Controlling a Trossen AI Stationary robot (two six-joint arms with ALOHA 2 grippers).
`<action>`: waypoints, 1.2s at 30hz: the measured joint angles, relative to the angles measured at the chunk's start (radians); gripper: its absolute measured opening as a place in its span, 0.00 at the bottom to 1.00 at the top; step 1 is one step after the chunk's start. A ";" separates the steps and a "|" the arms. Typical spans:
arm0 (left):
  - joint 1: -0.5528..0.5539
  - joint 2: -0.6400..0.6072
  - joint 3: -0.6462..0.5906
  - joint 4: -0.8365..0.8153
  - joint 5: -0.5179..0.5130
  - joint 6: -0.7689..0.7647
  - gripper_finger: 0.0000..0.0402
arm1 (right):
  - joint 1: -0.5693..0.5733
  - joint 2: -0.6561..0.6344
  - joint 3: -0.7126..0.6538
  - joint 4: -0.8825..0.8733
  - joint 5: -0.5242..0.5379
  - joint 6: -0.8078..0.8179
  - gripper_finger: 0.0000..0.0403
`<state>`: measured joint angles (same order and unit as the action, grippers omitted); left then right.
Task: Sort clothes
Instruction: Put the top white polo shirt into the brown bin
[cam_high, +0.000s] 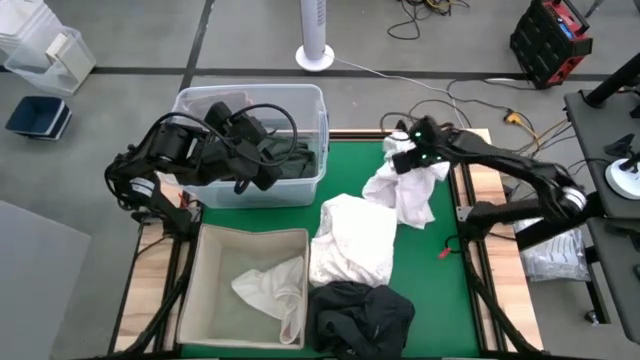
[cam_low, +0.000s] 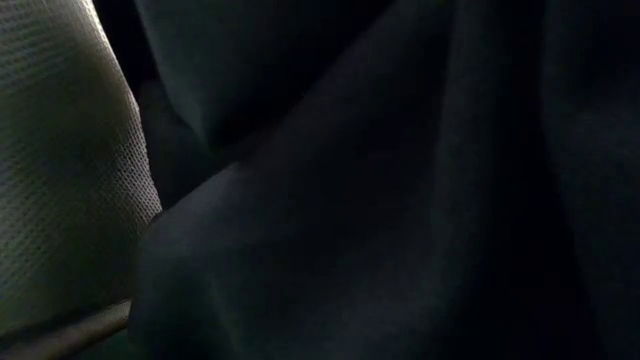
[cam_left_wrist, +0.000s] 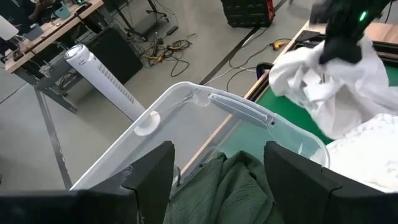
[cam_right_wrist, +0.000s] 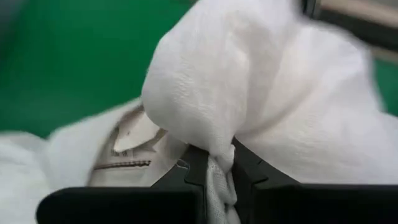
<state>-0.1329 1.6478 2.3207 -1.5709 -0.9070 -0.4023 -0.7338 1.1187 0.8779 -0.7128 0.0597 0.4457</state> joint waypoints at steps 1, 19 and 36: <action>0.000 0.000 0.000 0.000 0.000 0.000 0.56 | 0.000 -0.036 0.010 0.003 0.000 0.006 0.05; 0.000 -0.014 0.002 0.000 -0.083 0.011 0.56 | 0.002 -0.275 0.333 0.045 -0.086 -0.011 0.05; 0.003 -0.089 0.003 0.027 -0.205 -0.108 0.56 | 0.003 -0.186 0.623 0.352 -0.494 -0.053 0.05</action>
<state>-0.1299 1.5588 2.3234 -1.5442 -1.1119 -0.5106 -0.7311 0.9331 1.5006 -0.3611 -0.4345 0.3927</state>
